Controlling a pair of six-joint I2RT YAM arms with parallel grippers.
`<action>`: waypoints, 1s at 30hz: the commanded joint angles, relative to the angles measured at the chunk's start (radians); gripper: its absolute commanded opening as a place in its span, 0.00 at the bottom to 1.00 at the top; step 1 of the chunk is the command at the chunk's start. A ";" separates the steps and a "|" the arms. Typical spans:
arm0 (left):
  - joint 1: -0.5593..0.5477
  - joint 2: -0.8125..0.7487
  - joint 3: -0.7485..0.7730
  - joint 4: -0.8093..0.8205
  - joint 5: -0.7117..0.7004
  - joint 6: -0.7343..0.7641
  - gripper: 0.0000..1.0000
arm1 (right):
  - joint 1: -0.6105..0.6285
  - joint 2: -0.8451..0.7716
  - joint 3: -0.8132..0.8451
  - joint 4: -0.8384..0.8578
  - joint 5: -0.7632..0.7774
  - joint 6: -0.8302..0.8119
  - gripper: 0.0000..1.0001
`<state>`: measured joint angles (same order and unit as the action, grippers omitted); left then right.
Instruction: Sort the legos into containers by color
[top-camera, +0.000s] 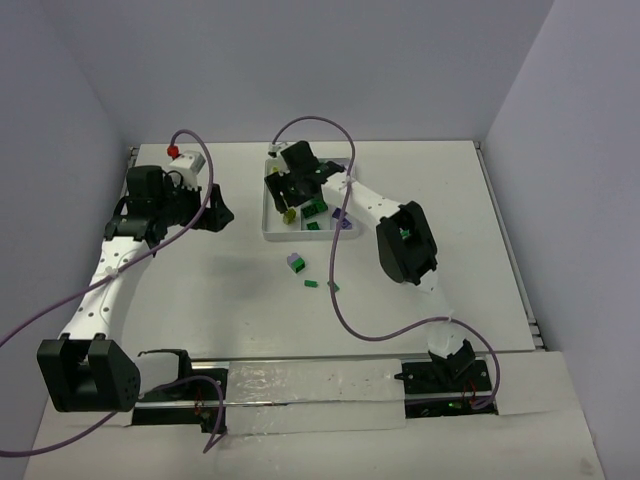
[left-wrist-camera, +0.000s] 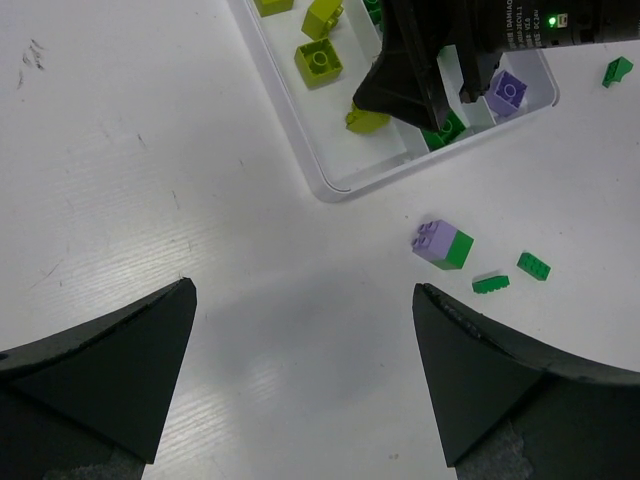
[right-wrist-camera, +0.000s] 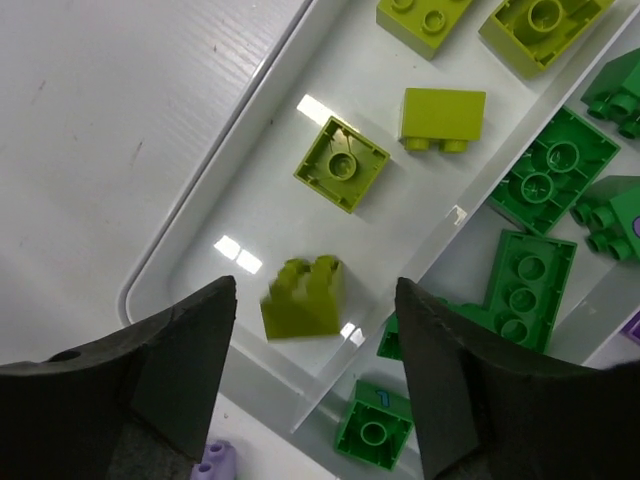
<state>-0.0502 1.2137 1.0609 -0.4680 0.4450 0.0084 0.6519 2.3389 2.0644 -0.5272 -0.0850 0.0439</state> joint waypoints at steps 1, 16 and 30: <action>0.006 -0.025 0.001 0.014 0.021 0.004 0.99 | 0.022 -0.137 -0.082 0.002 0.019 -0.001 0.74; 0.006 -0.029 0.013 0.000 0.061 0.001 0.99 | 0.073 -0.603 -0.742 0.077 -0.070 -0.030 0.64; 0.006 -0.023 0.011 -0.001 0.069 0.001 0.99 | 0.138 -0.423 -0.643 0.057 -0.041 -0.005 0.71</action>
<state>-0.0502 1.1954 1.0546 -0.4709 0.4832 0.0078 0.7830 1.8807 1.3631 -0.4794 -0.1649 0.0283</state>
